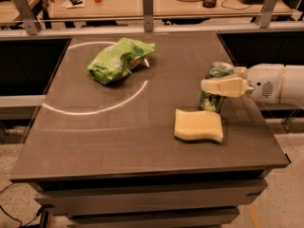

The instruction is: Move green can near sponge

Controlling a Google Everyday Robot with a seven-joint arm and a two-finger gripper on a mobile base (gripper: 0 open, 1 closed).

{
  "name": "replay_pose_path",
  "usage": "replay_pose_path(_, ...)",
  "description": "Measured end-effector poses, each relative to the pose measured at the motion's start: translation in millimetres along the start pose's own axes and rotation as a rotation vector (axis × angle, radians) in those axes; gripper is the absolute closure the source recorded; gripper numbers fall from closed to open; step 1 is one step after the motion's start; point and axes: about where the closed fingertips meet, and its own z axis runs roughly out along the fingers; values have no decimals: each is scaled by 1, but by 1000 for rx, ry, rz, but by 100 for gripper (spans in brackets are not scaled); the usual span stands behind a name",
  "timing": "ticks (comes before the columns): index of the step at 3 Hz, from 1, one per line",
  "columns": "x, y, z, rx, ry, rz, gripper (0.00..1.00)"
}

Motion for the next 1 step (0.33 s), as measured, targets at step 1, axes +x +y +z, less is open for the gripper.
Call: replay_pose_path(1,-1,1,2,-5,1,-2,83)
